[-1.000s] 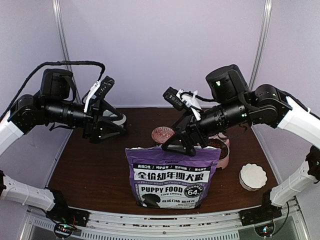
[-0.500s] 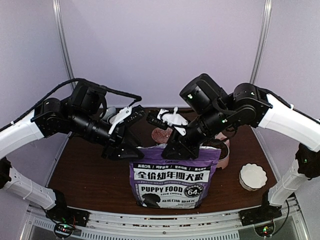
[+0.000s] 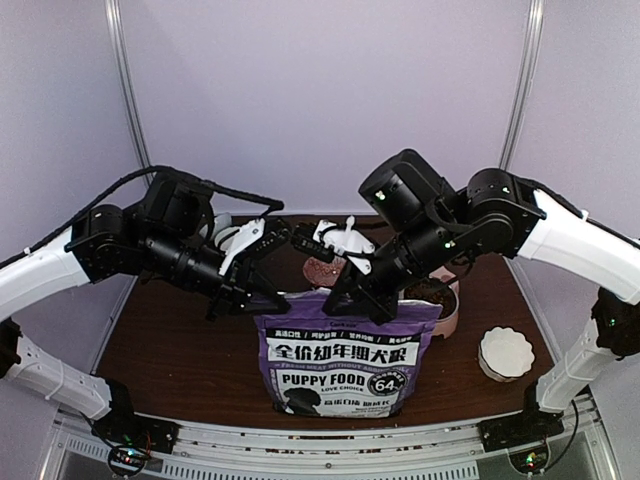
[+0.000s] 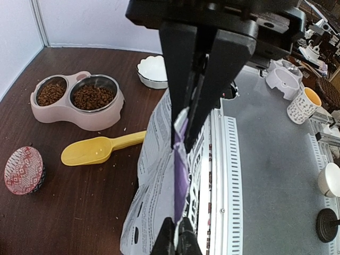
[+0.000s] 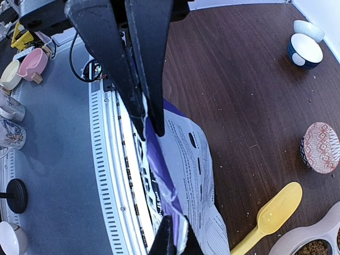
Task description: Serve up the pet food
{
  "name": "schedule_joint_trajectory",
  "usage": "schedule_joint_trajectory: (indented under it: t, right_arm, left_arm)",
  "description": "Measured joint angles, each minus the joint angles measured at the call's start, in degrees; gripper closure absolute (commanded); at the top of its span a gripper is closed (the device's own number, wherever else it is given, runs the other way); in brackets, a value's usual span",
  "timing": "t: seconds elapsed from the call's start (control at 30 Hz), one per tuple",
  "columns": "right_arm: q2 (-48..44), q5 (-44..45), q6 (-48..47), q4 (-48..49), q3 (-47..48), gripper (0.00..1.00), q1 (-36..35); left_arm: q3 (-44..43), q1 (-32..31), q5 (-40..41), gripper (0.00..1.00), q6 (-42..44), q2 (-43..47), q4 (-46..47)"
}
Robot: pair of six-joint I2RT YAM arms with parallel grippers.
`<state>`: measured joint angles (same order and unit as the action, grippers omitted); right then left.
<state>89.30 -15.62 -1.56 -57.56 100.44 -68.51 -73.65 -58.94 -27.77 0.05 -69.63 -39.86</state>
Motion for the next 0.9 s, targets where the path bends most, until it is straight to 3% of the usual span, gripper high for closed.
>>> schedule_joint_trajectory:
  t: [0.27,0.33,0.4,0.63,0.77,0.9]
  right_arm:
    - [-0.50,-1.49,1.31,4.59,-1.99,0.82,0.00]
    - [-0.50,-2.03,1.51,4.90,-2.10,0.85,0.02]
    - [-0.50,-2.36,1.55,4.98,-2.10,0.98,0.02]
    - [-0.52,-2.36,1.62,5.20,-2.21,1.00,0.02]
    - [-0.68,-0.92,0.92,5.09,-2.25,0.96,0.00]
    - [-1.49,0.74,0.07,5.09,-3.02,0.85,-0.28]
  left_arm:
    - [0.37,-0.04,0.15,1.00,-0.92,0.31,0.44]
    - [0.42,-0.02,0.13,1.00,-1.14,0.33,0.44]
    - [0.42,-0.02,0.15,1.00,-1.31,0.33,0.48]
    - [1.01,-0.07,0.90,1.00,-1.44,0.85,0.92]
    - [1.16,-0.22,1.46,1.00,-1.44,1.16,1.16]
    - [1.16,-0.44,2.21,1.00,-1.20,1.16,1.66]
